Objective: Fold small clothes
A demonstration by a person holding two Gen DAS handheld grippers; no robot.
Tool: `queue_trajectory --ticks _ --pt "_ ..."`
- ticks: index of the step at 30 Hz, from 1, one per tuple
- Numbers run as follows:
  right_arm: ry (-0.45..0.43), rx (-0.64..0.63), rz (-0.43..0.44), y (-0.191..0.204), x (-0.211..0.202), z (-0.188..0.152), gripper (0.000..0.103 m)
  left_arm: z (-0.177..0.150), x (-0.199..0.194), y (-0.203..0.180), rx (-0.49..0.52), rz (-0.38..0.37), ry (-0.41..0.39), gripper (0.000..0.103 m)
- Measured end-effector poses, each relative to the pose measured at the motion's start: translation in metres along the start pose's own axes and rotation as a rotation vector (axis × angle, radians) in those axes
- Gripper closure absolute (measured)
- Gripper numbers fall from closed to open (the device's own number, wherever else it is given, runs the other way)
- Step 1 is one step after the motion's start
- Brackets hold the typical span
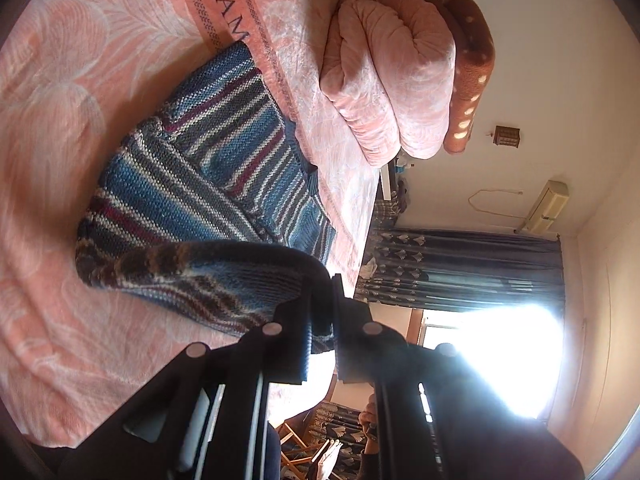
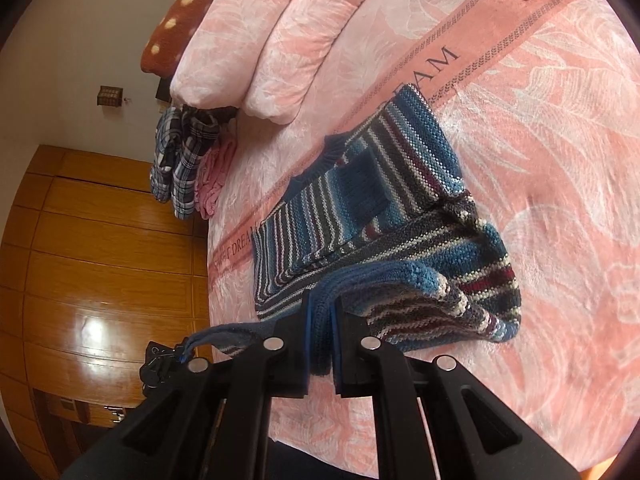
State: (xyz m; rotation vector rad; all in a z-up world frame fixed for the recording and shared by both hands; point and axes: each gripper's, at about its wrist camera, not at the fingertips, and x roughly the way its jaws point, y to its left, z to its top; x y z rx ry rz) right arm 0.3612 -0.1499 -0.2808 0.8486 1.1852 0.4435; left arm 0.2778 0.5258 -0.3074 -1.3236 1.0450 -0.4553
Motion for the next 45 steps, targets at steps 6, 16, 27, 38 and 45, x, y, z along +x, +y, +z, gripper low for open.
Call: queue_trajectory --ticks 6,16,27,38,45 --pt "0.034 0.006 -0.047 -0.009 0.042 0.041 0.096 0.046 0.033 0.011 -0.008 0.056 0.017 0.096" --pt "0.096 0.068 -0.087 -0.047 0.114 0.091 0.095 0.110 0.085 0.047 -0.024 0.155 0.062 0.095" --pt "0.141 0.038 -0.052 -0.052 0.129 0.116 0.081 0.145 0.083 0.033 0.163 0.169 0.027 0.063" --pt "0.169 -0.021 -0.087 -0.040 0.116 0.137 0.041 0.144 0.097 0.019 0.336 0.240 0.096 0.056" --pt "0.252 -0.217 -0.177 -0.030 0.140 0.139 0.052 0.147 0.133 0.027 0.411 0.351 0.214 0.042"
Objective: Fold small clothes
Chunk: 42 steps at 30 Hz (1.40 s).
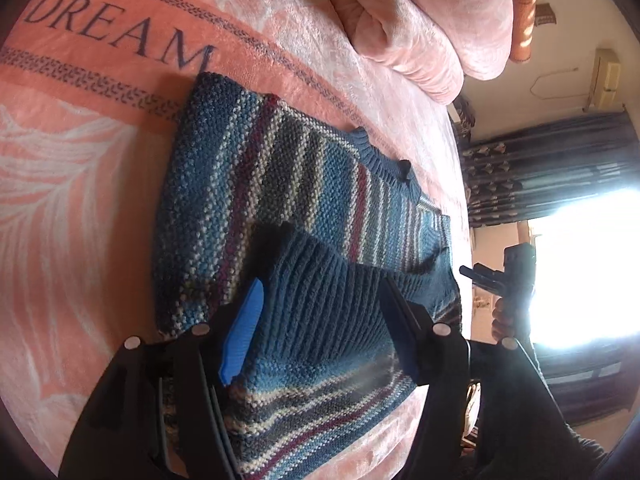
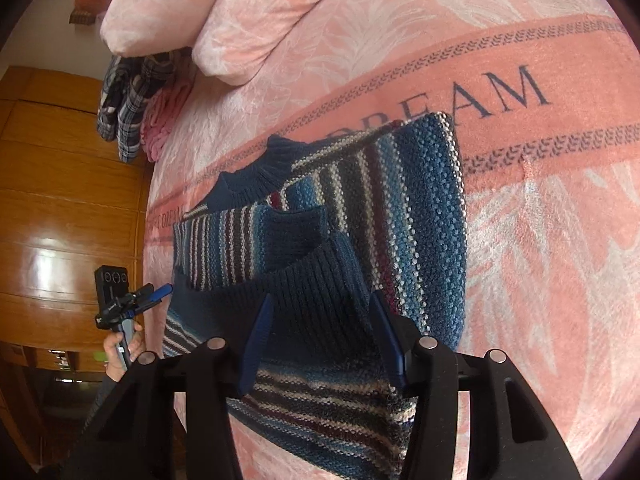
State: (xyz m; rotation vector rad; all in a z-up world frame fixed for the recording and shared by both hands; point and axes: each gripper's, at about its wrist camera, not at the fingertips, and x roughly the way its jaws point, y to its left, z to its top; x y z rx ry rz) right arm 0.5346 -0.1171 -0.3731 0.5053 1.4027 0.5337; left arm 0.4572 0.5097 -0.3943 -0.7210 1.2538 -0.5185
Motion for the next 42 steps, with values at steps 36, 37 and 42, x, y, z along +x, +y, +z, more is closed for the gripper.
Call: queue_trajectory --ticks 36,37,42 --pt "-0.183 -0.230 -0.197 0.045 -0.047 0.015 0.103 0.017 -0.031 -0.067 0.215 0.089 -0.109 0.096" --pt "-0.197 -0.218 -0.199 0.045 -0.050 0.022 0.103 0.022 -0.032 -0.069 0.218 0.091 -0.112 0.096" --pt "-0.104 -0.160 -0.173 0.030 -0.025 0.044 0.083 0.043 -0.013 -0.073 0.226 0.116 -0.074 0.096"
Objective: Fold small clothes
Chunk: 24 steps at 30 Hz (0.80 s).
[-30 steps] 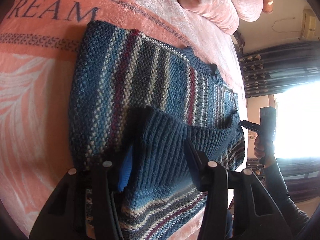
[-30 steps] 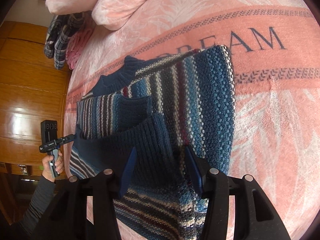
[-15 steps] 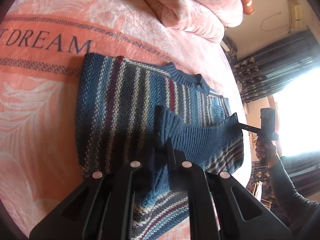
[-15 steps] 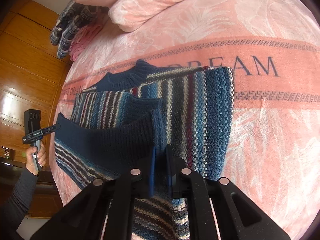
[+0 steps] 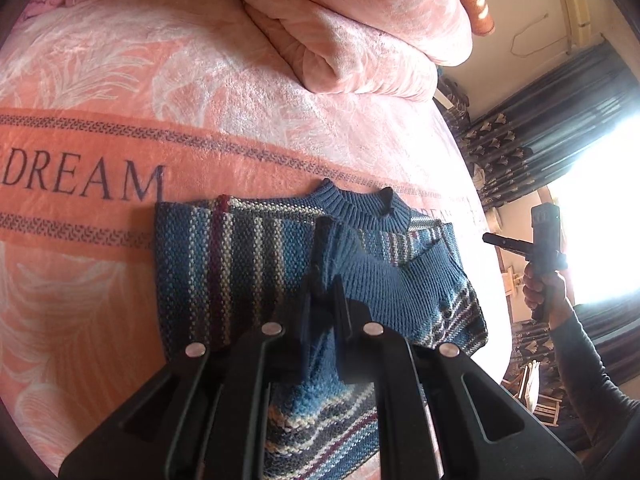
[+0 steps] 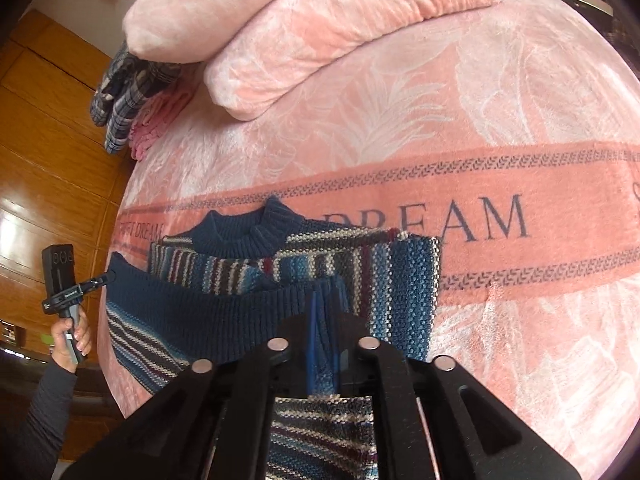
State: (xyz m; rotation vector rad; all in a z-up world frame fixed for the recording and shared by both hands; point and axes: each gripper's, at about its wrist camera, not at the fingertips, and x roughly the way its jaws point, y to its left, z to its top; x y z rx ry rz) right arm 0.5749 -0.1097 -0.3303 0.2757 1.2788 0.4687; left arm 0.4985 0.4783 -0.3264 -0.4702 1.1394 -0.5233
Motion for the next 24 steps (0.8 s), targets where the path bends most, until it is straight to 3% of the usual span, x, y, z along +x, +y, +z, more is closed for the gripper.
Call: queue_trajectory --ticks 5,6,8,9,10,11,19,24 --pt "0.102 -0.002 -0.019 -0.007 0.045 -0.011 0.072 -0.006 0.007 0.015 -0.035 0.007 0.009 0.096" --pt "0.112 0.005 -0.014 -0.008 0.052 -0.013 0.062 -0.008 0.008 0.019 -0.044 0.006 0.011 0.096" --pt "0.127 0.002 -0.007 -0.009 0.062 -0.017 0.060 -0.013 0.010 0.027 -0.061 0.009 0.018 0.096" --pt "0.139 0.001 -0.002 -0.009 0.065 -0.020 0.066 -0.016 0.011 0.030 -0.068 0.013 0.021 0.096" --pt "0.141 -0.009 0.000 -0.007 0.066 -0.021 0.084 -0.017 0.012 0.032 -0.074 0.013 0.022 0.096" --pt "0.122 -0.030 -0.025 -0.005 0.063 -0.023 0.088 -0.018 0.012 0.032 -0.075 0.013 0.019 0.096" --pt "0.000 -0.068 -0.062 0.010 0.013 -0.024 0.096 -0.016 -0.019 0.001 -0.008 -0.027 -0.067 0.096" --pt "-0.100 -0.065 -0.077 0.020 -0.018 -0.005 0.097 0.007 -0.041 -0.015 0.036 -0.016 -0.115 0.096"
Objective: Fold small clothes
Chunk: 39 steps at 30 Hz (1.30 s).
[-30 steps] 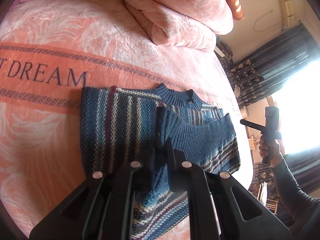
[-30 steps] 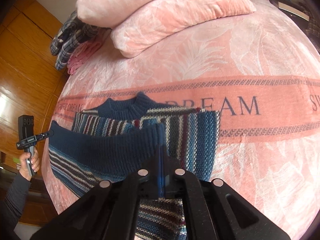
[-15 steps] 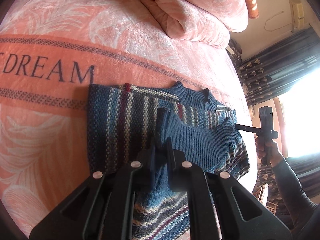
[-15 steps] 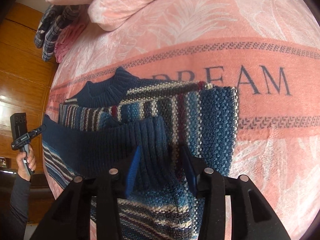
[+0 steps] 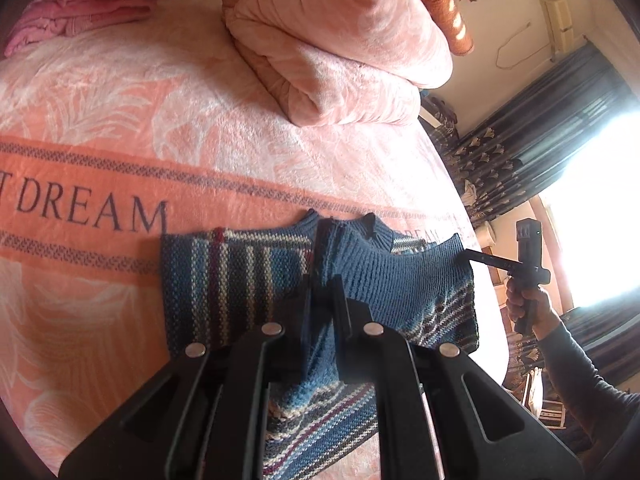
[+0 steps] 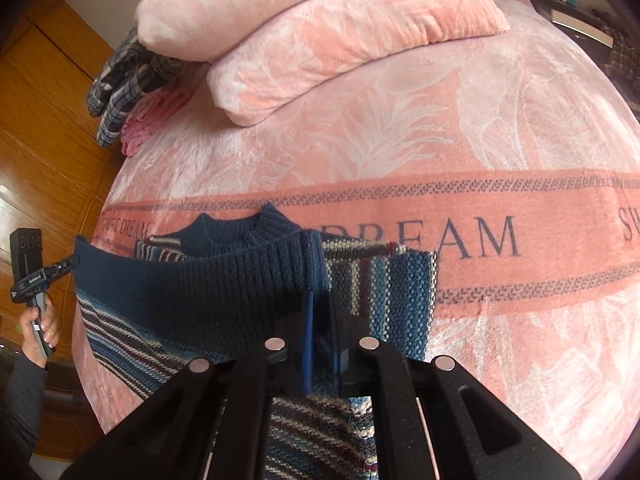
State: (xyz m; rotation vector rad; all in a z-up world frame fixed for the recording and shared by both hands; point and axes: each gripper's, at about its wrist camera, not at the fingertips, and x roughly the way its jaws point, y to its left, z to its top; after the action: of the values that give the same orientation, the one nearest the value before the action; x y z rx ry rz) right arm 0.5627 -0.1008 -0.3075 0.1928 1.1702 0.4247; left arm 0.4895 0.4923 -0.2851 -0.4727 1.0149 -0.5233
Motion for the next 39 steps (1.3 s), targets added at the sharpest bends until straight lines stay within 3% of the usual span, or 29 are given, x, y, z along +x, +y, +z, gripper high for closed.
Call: queue_trajectory --ticks 3,4,8,12,14,16,18,21,24,25,27,29,30,31,36,39 --pt "-0.031 0.014 -0.029 0.003 -0.001 0.018 0.097 0.023 0.004 0.002 0.002 0.041 -0.005 0.098" --pt "-0.036 0.019 -0.042 0.003 0.003 0.024 0.098 0.032 0.008 0.005 -0.005 0.058 -0.006 0.103" --pt "-0.014 0.059 -0.072 -0.001 0.028 0.042 0.098 0.060 0.030 0.031 -0.081 0.104 0.003 0.103" --pt "0.095 0.102 -0.114 -0.016 0.067 0.042 0.097 0.053 0.078 0.058 -0.113 0.175 0.147 0.103" --pt "0.114 0.127 -0.086 -0.024 0.076 0.040 0.093 0.052 0.091 0.068 -0.128 0.173 0.163 0.092" --pt "0.113 0.168 -0.042 -0.033 0.078 0.040 0.085 0.056 0.102 0.079 -0.165 0.119 0.173 0.061" --pt "0.123 0.201 -0.003 -0.040 0.081 0.039 0.075 0.060 0.115 0.084 -0.170 0.087 0.182 0.049" --pt "0.135 0.198 0.023 -0.042 0.087 0.040 0.071 0.062 0.140 0.090 -0.170 0.078 0.234 0.048" --pt "0.155 0.174 0.021 -0.041 0.096 0.041 0.067 0.057 0.153 0.086 -0.140 0.073 0.269 0.052" --pt "0.160 0.170 0.019 -0.042 0.099 0.041 0.068 0.057 0.151 0.085 -0.130 0.069 0.261 0.071" --pt "0.167 0.156 0.010 -0.042 0.104 0.038 0.068 0.057 0.145 0.082 -0.119 0.053 0.236 0.095" --pt "0.160 0.140 0.001 -0.041 0.106 0.035 0.074 0.056 0.138 0.079 -0.101 0.049 0.206 0.095" --pt "0.142 0.120 -0.022 -0.040 0.104 0.035 0.088 0.055 0.136 0.076 -0.091 0.051 0.192 0.096" --pt "0.123 0.110 -0.023 -0.039 0.101 0.035 0.092 0.055 0.132 0.071 -0.082 0.060 0.173 0.097" --pt "0.014 0.091 -0.018 -0.032 0.067 0.039 0.096 0.063 0.096 0.050 -0.065 0.034 0.032 0.100" --pt "-0.039 0.085 -0.017 -0.028 0.049 0.051 0.096 0.074 0.081 0.044 -0.057 0.023 0.002 0.100"
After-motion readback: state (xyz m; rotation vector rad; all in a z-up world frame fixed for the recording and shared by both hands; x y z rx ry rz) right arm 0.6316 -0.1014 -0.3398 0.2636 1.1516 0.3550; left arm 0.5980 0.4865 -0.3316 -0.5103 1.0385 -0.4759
